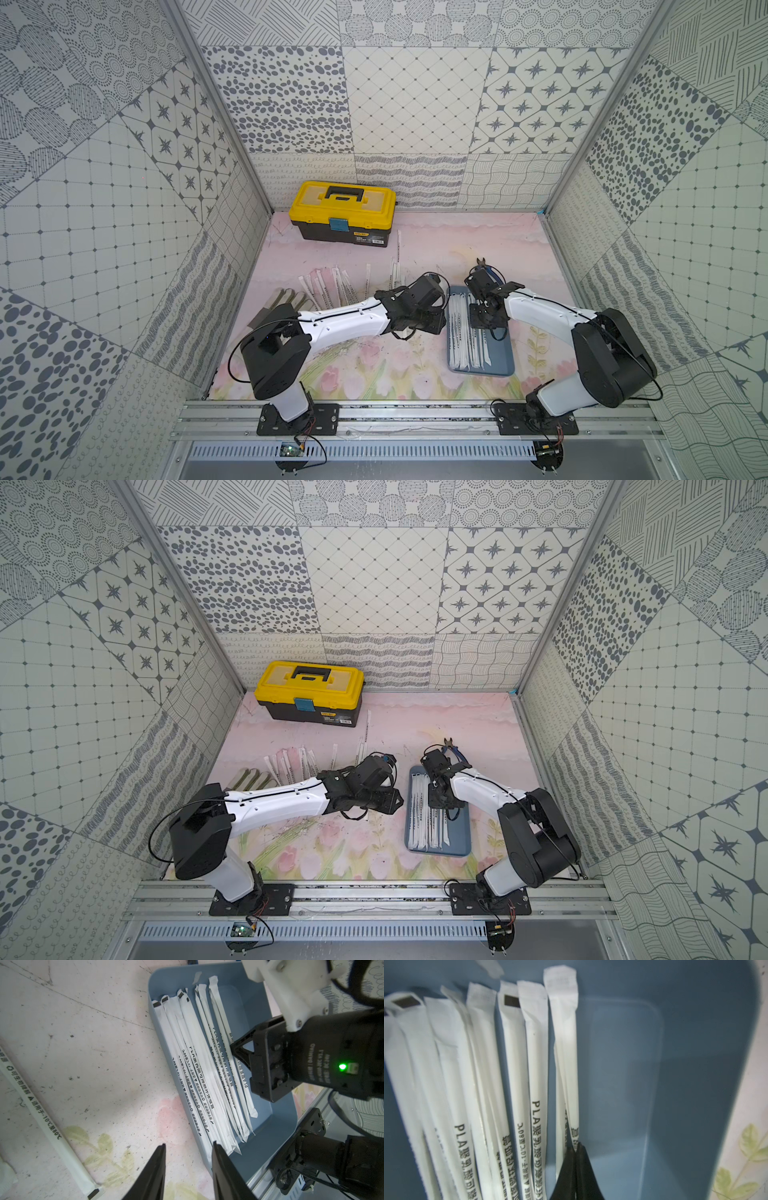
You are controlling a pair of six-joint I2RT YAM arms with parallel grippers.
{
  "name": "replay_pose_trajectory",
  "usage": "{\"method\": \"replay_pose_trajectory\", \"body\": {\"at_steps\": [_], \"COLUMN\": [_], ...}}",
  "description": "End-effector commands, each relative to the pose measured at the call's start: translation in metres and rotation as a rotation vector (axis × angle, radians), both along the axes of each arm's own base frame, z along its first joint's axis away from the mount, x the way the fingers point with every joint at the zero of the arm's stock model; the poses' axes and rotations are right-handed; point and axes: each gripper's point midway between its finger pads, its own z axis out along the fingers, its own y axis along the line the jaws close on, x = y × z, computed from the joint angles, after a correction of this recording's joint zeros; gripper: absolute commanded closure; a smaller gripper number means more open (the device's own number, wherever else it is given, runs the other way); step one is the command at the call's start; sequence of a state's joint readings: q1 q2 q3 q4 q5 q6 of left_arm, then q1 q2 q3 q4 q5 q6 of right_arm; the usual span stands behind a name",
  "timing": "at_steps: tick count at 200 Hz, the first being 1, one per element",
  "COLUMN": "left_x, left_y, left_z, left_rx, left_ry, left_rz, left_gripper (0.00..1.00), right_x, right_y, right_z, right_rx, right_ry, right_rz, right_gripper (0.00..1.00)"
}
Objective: Put the straws into the storage box
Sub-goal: Place the straw in the storage box, then pick up the straw from the center of the board.
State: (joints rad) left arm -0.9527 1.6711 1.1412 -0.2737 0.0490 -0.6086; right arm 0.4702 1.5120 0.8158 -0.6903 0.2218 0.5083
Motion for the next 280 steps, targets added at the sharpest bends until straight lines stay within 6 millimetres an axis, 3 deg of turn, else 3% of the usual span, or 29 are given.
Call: {"method": "replay_pose_trajectory", "body": {"at_steps": [1,129,152,172,193,210,230,255,280], "left_x": [0.002,0.006,0.010,0.022,0.043,0.056,0.056,0.046,0.036], "left_y": [-0.006,-0.004,0.006,0.029,0.072,0.118,0.159,0.189,0.203], "left_z": [0.010,0.018,0.023,0.033,0.032,0.022,0.013,0.004,-0.005], "left_rx": [-0.032,-0.018,0.009,0.047,0.092,0.147,0.202,0.203,0.195], "left_ry": [-0.025,-0.054,-0.078,-0.126,-0.146,-0.121,-0.111,-0.089,-0.058], "left_rz": [-0.011,-0.015,-0.004,0.043,0.147,0.260,0.341,0.408,0.445], "left_gripper": [0.59,0.59,0.59,0.59,0.59,0.59,0.59,0.59,0.58], "right_x": [0.000,-0.004,-0.006,-0.003,0.001,0.014,0.036,0.052,0.065], "right_y": [0.001,0.014,0.024,0.055,0.109,0.146,0.185,0.220,0.234], "right_z": [-0.003,0.021,0.039,0.070,0.080,0.073,0.066,0.050,0.035], "right_rx": [0.002,-0.007,0.009,0.071,0.189,0.230,0.248,0.224,0.196], "right_ry": [-0.003,-0.035,-0.041,-0.105,-0.138,-0.166,-0.185,-0.173,-0.167], "right_rz": [-0.001,0.017,0.026,0.047,0.061,0.067,0.098,0.167,0.197], "right_gripper": [0.96,0.83,0.82,0.79,0.71,0.69,0.69,0.69,0.70]}}
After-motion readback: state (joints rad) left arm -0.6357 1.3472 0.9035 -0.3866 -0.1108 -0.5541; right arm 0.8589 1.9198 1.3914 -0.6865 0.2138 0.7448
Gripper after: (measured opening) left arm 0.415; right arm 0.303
